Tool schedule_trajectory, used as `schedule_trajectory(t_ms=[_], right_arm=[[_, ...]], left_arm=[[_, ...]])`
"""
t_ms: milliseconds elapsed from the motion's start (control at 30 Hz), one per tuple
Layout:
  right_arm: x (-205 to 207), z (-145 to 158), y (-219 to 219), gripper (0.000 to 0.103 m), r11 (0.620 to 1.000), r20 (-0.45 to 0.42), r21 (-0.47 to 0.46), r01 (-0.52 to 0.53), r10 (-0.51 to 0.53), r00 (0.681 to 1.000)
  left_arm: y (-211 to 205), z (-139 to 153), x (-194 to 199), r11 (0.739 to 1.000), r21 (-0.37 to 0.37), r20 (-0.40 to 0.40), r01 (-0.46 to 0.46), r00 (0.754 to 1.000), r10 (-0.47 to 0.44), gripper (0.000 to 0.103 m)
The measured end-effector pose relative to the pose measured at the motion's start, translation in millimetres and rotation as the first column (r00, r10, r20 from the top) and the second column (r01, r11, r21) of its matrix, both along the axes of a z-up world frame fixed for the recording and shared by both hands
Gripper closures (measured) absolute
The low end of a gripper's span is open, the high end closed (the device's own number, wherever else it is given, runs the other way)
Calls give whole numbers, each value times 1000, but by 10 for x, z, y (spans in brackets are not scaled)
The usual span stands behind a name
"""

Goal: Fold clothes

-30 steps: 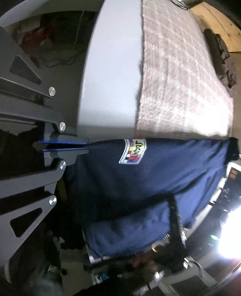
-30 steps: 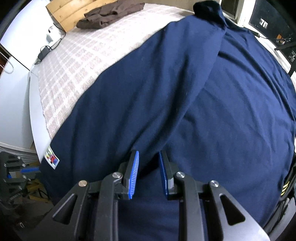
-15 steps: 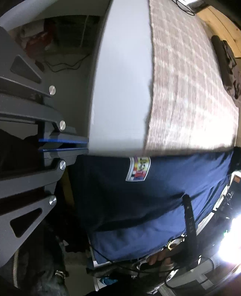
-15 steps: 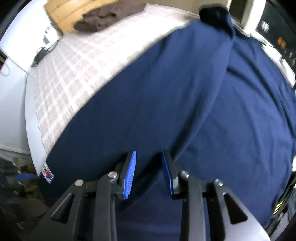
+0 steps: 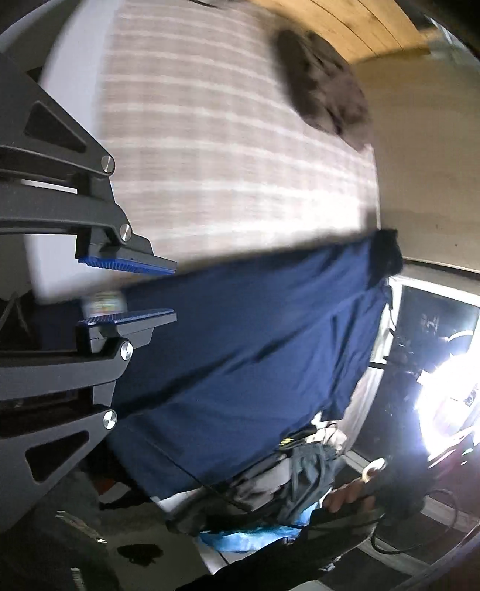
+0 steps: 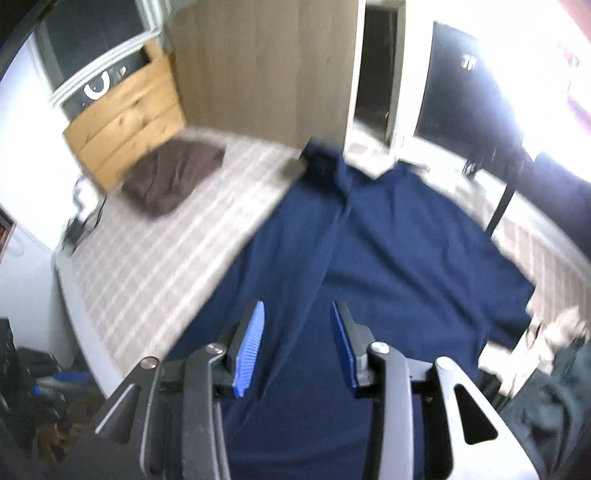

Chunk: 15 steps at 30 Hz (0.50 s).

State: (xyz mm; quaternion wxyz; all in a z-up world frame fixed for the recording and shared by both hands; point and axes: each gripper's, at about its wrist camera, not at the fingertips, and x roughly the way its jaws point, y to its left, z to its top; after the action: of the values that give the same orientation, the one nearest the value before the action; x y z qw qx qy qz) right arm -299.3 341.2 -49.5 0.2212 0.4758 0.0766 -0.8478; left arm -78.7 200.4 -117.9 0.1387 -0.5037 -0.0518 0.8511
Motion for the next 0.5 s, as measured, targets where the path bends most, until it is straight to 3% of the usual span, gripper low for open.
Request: schedule_trajectory(t_ms=[33, 233, 500], right_arm=[[-147, -23, -61, 48, 1000, -18, 8, -16, 16, 1000], [-1133, -290, -285, 47, 996, -19, 46, -71, 72, 997], [-2019, -934, -631, 47, 991, 38, 105, -85, 82, 996]], left_arm=[[45, -65, -211, 1000, -11, 8, -5, 1000, 5, 80], [164, -440, -1190, 999, -25, 76, -43, 996, 45, 80], [228, -779, -1811, 997, -10, 126, -73, 989, 74, 80]])
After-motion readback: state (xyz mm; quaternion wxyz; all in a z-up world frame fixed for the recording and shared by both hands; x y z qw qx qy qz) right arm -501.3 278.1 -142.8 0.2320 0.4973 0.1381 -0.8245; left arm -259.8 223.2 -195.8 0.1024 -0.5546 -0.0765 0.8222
